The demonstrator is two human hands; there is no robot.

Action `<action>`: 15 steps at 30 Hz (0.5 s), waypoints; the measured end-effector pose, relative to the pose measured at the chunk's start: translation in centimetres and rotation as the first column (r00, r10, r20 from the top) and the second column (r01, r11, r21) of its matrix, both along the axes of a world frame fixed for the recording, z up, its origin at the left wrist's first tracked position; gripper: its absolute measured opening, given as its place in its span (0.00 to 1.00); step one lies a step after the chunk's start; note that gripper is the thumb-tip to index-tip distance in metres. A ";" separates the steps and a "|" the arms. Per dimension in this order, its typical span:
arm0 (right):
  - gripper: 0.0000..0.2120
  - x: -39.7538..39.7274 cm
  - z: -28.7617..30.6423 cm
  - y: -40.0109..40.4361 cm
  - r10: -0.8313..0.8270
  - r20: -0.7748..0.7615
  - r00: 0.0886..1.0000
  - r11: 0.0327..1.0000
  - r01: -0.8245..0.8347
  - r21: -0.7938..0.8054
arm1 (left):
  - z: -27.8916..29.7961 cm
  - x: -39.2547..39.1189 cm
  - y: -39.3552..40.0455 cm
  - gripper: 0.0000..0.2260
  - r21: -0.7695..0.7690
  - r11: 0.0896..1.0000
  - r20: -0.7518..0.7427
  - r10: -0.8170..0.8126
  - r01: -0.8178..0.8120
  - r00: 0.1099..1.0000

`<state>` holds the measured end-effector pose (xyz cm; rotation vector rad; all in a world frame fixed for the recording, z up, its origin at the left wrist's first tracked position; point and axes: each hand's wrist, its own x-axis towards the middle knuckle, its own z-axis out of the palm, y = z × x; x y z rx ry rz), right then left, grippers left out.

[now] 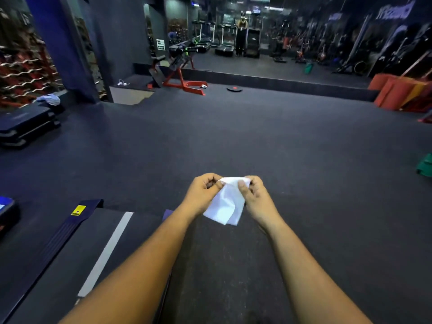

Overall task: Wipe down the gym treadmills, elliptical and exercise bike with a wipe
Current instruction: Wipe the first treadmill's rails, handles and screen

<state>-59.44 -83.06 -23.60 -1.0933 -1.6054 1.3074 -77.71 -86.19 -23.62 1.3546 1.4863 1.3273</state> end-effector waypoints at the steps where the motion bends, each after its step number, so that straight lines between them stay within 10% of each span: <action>1: 0.28 -0.7 -0.3 1.2 0.045 0.047 0.998 0.999 -0.043 -0.033 | 0.2 -0.6 1.2 0.05 0.003 1.000 0.049 0.021 -0.021 0.999; 7: 0.25 -4.1 -0.9 7.8 0.116 0.096 0.989 0.991 -0.108 -0.084 | -0.6 -5.5 7.1 0.06 -0.076 0.995 0.234 0.082 -0.065 0.969; 11: 0.11 -7.7 0.1 12.2 0.108 -0.060 0.992 0.980 -0.116 -0.162 | -1.9 -10.9 10.6 0.06 -0.100 0.990 0.081 0.111 -0.103 0.991; 15: 0.11 -11.6 0.3 17.8 0.265 0.094 0.960 0.960 -0.253 -0.119 | -1.8 -16.1 13.7 0.08 -0.135 0.979 -0.068 0.144 -0.153 0.987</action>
